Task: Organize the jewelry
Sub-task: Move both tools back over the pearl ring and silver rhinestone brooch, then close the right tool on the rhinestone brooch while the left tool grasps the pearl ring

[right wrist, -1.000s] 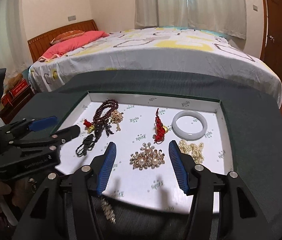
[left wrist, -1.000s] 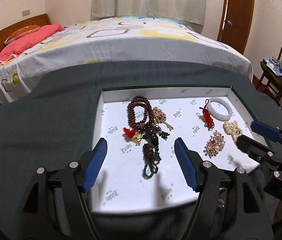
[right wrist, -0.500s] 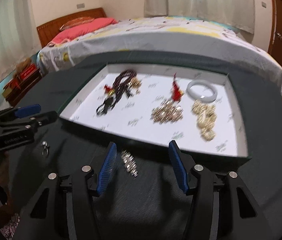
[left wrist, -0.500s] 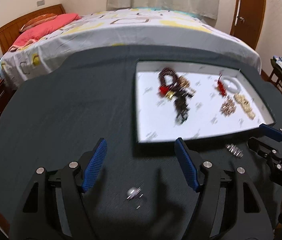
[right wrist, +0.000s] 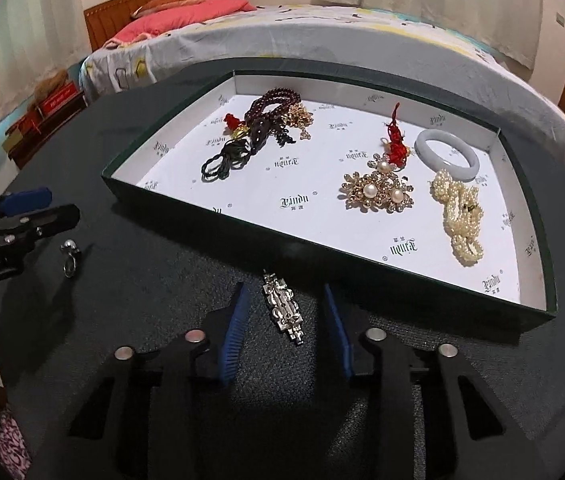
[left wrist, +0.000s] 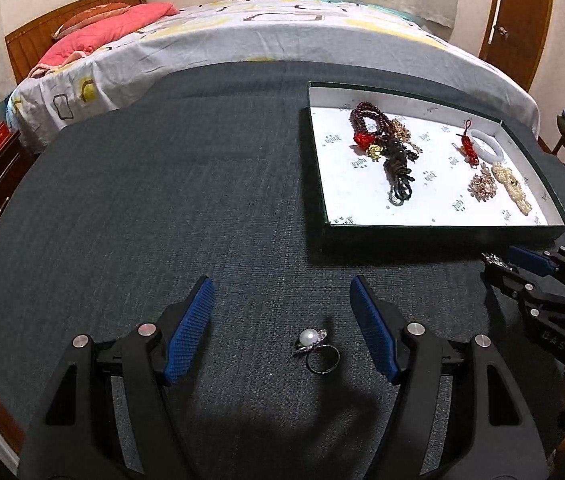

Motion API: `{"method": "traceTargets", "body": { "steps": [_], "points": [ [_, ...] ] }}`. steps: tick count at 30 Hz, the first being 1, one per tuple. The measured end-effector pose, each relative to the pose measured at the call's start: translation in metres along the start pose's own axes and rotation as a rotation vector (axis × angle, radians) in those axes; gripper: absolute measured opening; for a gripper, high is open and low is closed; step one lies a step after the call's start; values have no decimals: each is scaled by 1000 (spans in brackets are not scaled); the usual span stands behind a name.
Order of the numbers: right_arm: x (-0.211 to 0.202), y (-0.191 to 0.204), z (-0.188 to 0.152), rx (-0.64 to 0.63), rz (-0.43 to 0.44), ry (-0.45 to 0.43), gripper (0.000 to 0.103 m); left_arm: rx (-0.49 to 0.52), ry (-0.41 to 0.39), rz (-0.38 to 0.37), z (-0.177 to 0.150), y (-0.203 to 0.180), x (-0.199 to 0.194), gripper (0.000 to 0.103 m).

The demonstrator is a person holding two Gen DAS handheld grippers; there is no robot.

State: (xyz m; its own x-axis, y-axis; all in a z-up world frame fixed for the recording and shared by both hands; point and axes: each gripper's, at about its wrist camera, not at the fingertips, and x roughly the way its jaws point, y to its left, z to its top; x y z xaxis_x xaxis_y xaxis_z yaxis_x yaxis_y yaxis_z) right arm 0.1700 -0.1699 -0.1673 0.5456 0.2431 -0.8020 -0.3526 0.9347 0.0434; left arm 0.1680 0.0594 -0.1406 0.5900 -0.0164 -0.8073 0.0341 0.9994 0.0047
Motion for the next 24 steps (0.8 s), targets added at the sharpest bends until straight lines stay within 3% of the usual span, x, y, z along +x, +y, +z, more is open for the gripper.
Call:
{"method": "traceTargets", "body": {
  "steps": [3, 24],
  "points": [
    [-2, -3, -2, 6, 16, 2, 19, 6, 7, -1, -1, -2, 2, 69],
    [-34, -21, -31, 66, -13, -13, 18, 16, 42, -42, -19, -17, 4, 67]
  ]
}}
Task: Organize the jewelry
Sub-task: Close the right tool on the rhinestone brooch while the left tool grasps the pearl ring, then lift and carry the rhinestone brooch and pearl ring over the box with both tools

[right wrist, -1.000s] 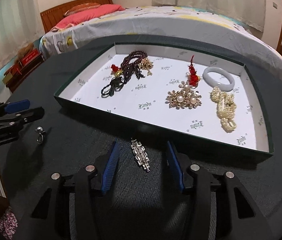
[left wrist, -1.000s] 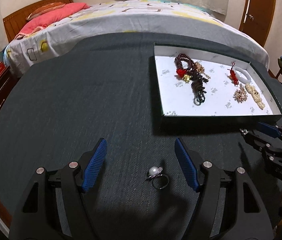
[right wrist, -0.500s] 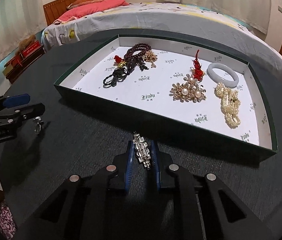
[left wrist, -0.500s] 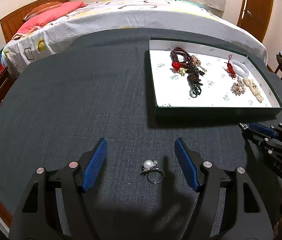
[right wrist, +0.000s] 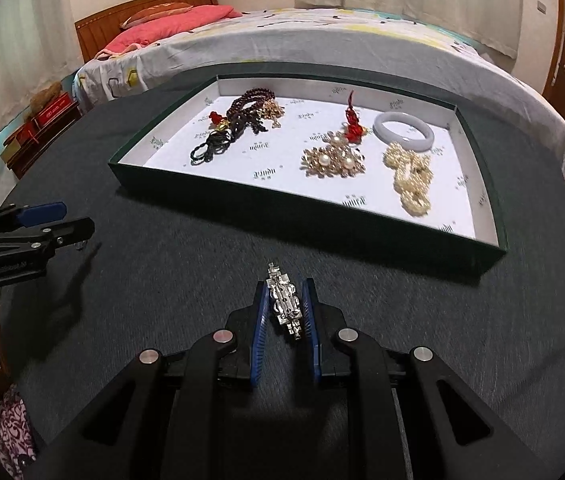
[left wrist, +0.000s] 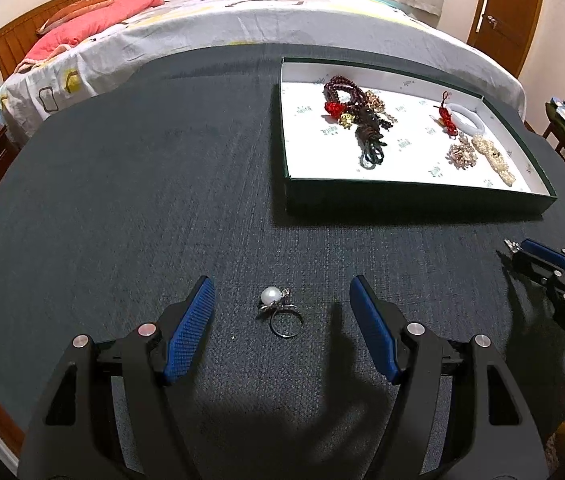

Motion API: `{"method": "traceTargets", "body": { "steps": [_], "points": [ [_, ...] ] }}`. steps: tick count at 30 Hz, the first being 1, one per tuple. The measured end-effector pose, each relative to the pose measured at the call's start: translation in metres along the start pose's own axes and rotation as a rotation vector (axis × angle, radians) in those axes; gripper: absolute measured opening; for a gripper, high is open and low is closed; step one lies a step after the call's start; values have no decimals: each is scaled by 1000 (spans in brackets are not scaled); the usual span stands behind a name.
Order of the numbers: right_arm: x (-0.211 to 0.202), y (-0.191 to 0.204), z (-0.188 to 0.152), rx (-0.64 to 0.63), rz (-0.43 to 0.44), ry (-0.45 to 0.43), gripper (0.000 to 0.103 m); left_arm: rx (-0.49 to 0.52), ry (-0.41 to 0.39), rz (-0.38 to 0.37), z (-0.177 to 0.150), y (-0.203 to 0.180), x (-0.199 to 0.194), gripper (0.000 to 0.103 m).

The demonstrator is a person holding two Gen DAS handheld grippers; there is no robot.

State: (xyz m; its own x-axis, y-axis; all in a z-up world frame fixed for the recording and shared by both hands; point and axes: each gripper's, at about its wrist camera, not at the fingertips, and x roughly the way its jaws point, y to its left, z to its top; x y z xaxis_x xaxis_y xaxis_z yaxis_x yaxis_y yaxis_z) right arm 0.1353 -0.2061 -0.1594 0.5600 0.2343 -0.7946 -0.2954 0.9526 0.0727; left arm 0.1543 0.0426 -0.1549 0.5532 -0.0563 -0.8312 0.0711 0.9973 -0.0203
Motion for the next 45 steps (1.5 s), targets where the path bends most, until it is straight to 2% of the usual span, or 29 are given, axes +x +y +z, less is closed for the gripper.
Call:
{"method": "traceTargets", "body": {
  "steps": [2, 10, 13, 30, 45],
  "points": [
    [-1, -2, -2, 6, 3, 0, 18, -2, 7, -4, -1, 0, 1, 63],
    [-1, -4, -2, 16, 14, -3, 18, 6, 36, -29, -7, 0, 7, 31],
    [0, -3, -3, 17, 16, -1, 18, 16, 32, -33, -7, -1, 7, 25],
    [0, -3, -3, 19, 22, -1, 18, 35, -10, -45, -3, -5, -2, 25],
    [-24, -11, 13, 60, 26, -76, 18, 69, -92, -101, 21, -30, -24, 25]
  ]
}}
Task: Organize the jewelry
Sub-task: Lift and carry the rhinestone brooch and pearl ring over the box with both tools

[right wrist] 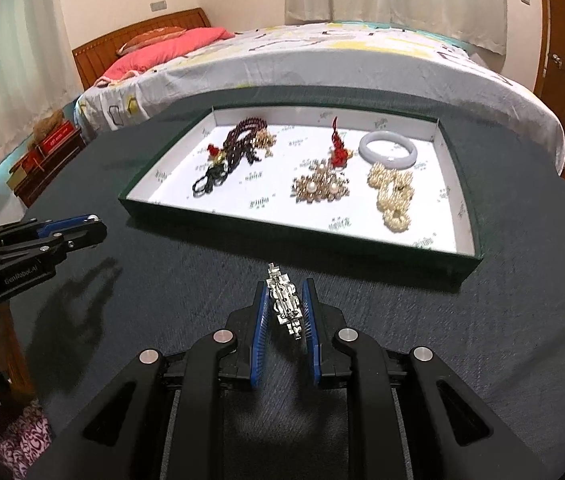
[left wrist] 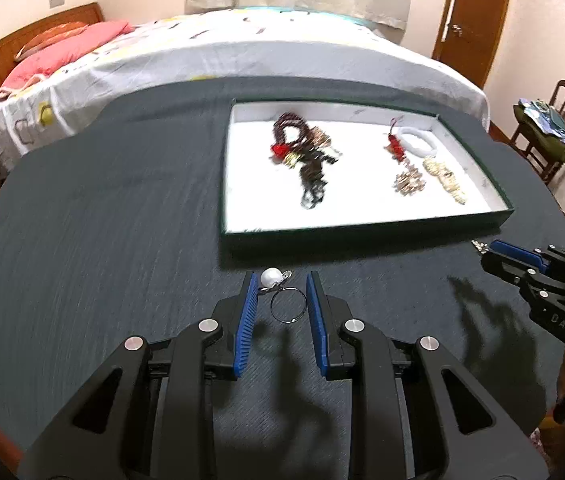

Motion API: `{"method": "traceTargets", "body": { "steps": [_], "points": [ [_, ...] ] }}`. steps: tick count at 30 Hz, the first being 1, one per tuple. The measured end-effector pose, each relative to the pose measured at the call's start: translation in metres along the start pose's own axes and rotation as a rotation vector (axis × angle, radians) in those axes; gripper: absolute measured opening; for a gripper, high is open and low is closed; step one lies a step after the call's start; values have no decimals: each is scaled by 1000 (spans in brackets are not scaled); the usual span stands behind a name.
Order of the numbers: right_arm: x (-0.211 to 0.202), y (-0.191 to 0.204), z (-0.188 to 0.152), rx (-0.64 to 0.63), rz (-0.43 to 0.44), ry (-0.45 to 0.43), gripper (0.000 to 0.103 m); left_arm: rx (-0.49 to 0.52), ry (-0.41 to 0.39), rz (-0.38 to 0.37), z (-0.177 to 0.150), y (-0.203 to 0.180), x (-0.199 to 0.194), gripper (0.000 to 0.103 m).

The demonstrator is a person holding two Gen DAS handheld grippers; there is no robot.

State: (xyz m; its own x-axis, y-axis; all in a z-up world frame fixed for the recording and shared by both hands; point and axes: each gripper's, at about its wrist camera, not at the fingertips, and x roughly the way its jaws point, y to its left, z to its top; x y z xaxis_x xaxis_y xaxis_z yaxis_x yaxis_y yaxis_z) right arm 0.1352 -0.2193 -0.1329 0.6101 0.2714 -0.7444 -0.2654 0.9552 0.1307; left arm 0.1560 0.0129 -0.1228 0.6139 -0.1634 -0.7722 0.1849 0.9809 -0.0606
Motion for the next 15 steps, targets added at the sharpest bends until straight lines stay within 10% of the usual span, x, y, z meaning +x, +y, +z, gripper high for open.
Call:
{"method": "traceTargets", "body": {
  "steps": [15],
  "points": [
    [-7, -14, 49, 20, -43, -108, 18, 43, -95, -60, 57, -35, 16, 25]
  ]
}}
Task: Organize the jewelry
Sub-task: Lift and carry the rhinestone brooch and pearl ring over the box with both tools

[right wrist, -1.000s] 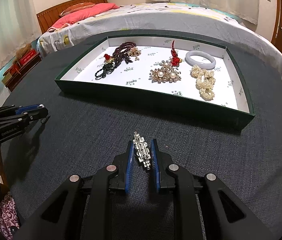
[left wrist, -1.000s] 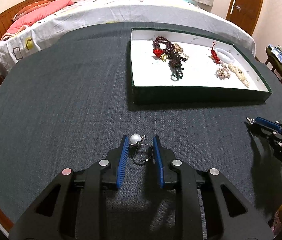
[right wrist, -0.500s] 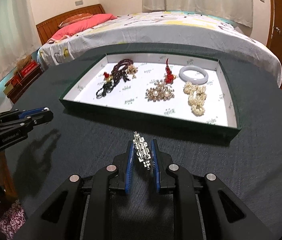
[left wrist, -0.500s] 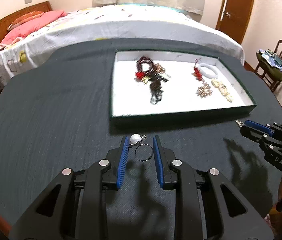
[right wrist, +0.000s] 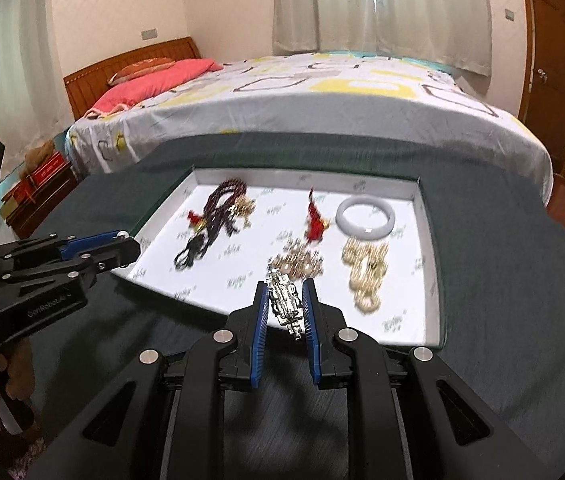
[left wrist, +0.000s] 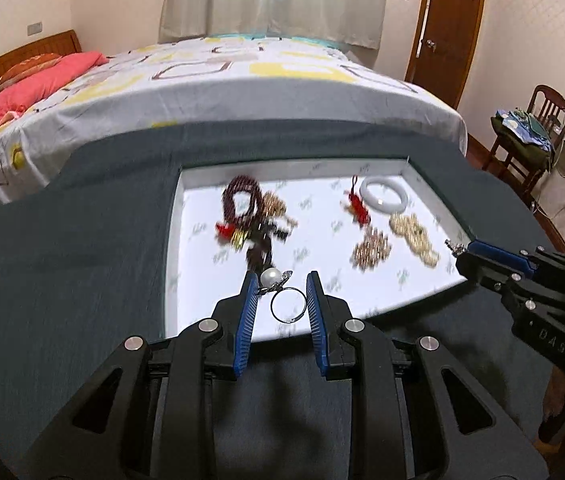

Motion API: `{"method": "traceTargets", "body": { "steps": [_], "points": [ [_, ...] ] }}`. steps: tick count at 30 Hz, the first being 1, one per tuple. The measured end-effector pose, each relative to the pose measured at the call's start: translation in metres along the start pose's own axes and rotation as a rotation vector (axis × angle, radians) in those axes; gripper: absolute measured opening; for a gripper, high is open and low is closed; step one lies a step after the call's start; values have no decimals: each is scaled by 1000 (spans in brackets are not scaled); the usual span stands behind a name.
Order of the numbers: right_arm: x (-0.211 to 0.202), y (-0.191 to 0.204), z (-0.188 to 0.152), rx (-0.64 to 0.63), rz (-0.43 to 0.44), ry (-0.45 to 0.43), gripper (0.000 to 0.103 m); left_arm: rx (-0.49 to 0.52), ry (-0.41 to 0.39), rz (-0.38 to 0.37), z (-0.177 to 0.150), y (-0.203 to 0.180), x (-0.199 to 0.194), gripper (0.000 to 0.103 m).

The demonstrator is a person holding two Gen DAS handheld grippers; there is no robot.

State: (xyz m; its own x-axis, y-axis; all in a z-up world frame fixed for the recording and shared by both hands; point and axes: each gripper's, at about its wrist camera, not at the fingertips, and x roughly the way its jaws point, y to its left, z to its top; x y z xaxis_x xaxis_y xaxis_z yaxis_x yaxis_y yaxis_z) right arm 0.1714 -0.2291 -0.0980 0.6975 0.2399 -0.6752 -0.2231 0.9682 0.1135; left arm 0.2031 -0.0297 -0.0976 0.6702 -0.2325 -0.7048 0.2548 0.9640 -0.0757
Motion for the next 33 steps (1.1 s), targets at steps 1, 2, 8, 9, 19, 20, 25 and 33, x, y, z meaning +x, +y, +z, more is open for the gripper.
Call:
{"method": "traceTargets", "body": {
  "steps": [1, 2, 8, 9, 19, 20, 25, 33],
  "points": [
    [5, -2, 3, 5, -4, 0, 18, -2, -5, 1, 4, -1, 4, 25],
    [8, -4, 4, 10, -7, 1, 18, -7, -8, 2, 7, -2, 9, 25],
    [42, -12, -1, 37, -21, 51, 18, -25, 30, 16, 8, -5, 44, 25],
    [46, -13, -2, 40, -21, 59, 18, -27, 42, 20, 6, -5, 52, 25],
    [70, -20, -12, 47, -39, 108, 18, -37, 99, 41, -3, 0, 86, 25],
    [70, -20, -12, 49, -38, 108, 18, -38, 103, 39, -4, 0, 87, 25],
    [72, -21, -11, 56, -36, 111, 19, -28, 103, 42, -3, -1, 88, 26],
    [68, -22, -13, 67, -33, 100, 51, -39, 99, 46, -4, 0, 85, 49]
  ]
}}
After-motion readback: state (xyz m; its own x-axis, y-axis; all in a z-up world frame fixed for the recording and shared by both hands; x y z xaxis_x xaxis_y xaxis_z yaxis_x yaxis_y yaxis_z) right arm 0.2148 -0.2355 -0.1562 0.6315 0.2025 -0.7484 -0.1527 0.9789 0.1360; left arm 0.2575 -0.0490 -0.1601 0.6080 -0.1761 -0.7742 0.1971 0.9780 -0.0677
